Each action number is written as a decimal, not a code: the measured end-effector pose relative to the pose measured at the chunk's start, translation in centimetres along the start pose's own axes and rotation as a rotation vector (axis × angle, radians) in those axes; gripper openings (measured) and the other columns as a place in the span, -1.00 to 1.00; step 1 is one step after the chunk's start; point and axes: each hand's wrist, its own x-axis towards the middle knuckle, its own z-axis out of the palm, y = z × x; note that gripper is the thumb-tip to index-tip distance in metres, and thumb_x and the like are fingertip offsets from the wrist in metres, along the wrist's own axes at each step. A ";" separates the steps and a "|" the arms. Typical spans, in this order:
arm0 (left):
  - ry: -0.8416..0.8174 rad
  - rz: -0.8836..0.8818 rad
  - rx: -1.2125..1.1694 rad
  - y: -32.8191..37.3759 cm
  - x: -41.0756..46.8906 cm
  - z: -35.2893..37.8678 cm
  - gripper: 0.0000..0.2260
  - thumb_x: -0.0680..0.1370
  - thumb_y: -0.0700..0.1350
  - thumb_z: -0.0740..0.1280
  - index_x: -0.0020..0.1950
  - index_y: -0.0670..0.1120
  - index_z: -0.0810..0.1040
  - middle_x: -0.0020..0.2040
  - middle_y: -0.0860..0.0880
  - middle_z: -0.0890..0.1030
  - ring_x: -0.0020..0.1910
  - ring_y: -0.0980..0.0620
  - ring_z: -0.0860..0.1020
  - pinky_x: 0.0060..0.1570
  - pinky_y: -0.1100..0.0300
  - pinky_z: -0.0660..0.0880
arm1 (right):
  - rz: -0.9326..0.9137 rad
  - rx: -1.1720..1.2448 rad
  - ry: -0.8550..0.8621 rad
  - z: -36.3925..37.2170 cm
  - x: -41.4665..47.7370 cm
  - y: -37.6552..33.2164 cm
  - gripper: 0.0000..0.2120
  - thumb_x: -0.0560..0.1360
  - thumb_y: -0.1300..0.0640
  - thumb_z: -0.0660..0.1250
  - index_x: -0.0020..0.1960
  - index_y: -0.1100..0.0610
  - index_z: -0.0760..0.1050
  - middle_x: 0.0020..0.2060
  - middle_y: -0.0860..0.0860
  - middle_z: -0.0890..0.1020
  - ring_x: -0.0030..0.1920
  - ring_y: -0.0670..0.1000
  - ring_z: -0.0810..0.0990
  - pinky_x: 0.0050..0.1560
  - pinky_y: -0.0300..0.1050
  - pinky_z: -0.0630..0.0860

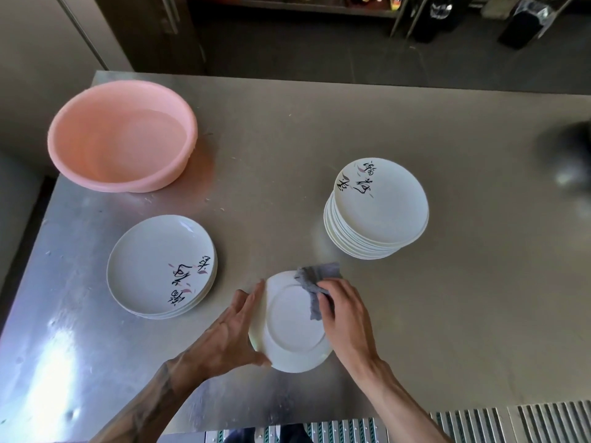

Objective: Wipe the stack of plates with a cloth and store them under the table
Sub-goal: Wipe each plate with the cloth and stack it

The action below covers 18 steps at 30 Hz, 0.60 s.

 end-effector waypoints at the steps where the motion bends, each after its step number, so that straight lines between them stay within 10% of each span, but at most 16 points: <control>1: 0.004 -0.006 0.005 0.1 0.1 0.0 0.31 0.22 0.28 0.64 0.64 0.19 -0.27 0.35 0.12 0.21 0.20 0.04 0.39 0.28 0.17 0.51 | 0.021 -0.002 0.012 0.1 -0.2 0.1 -0.86 0.61 0.19 0.33 0.12 0.04 0.60 0.09 -0.13 0.61 0.10 -0.01 0.58 0.11 -0.13 0.52; 9: 0.059 -0.028 0.055 1.1 0.0 0.1 0.18 0.16 0.35 0.62 0.60 0.05 0.09 0.18 0.12 0.29 0.04 0.05 0.43 0.17 0.09 0.51 | -0.332 -0.135 -0.162 3.8 1.6 -3.0 -0.80 0.60 0.05 0.31 0.20 0.00 0.60 0.21 -0.10 0.54 0.23 0.00 0.52 0.28 -0.12 0.38; 18: 0.083 -0.046 0.142 0.7 -0.1 1.1 0.27 0.21 0.48 0.44 0.66 0.09 -0.26 0.32 -0.01 0.29 0.12 -0.03 0.41 0.25 0.02 0.50 | 0.009 -0.092 0.004 0.4 -3.1 1.8 -0.69 0.59 0.05 0.37 0.32 -0.05 0.52 0.33 -0.17 0.50 0.28 -0.05 0.49 0.22 -0.14 0.50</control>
